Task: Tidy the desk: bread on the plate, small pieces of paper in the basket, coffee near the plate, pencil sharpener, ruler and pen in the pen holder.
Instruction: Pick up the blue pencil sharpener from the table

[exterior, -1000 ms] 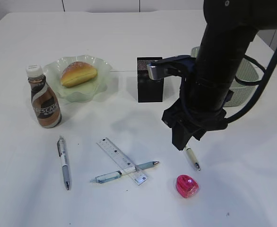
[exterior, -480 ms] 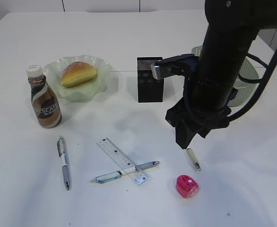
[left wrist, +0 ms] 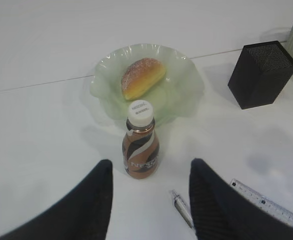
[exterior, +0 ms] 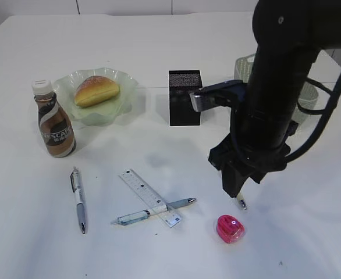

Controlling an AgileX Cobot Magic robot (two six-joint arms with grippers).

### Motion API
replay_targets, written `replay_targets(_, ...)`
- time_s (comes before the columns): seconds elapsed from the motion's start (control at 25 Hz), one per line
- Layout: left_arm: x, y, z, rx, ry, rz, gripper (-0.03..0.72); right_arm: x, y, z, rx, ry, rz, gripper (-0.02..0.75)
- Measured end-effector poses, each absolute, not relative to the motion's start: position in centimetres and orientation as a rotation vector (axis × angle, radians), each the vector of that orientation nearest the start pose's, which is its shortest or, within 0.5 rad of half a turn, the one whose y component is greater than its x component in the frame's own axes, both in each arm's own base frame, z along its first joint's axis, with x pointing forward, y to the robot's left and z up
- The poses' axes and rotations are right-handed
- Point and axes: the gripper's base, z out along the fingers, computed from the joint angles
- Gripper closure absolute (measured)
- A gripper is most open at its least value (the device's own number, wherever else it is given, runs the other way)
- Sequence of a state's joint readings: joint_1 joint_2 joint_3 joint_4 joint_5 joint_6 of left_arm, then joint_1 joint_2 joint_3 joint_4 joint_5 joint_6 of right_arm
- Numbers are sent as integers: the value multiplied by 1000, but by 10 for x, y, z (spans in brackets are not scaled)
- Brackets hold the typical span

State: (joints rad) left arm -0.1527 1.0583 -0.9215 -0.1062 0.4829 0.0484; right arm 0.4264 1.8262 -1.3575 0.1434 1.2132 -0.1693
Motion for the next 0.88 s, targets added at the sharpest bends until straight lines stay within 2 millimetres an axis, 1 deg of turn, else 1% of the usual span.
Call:
replay_targets(0.12,222,-39,351,143,2104,-171,341,311,155,221,-852,3062,205,281)
replay_targets(0.16,222,-39,351,143,2104,-171,341,308,153,211,-842,3063,201,281)
replay_targets(0.36,222,-39,351,143,2104,-171,341,306,151,197,-816,3038,198,281)
replay_targets(0.56,222,-39,351,143,2104,-171,341,306,151,192,-805,3018,198,281)
replay_targets(0.64,222,-39,351,143,2104,-171,341,307,156,185,-818,3018,195,281)
replay_targets(0.68,222,-39,351,143,2104,-171,341,307,156,185,-818,3018,195,281)
replay_targets(0.72,222,-39,351,143,2104,-171,341,305,162,179,-843,3027,192,281)
replay_targets(0.88,222,-39,351,143,2104,-171,341,305,164,173,-851,3041,186,281)
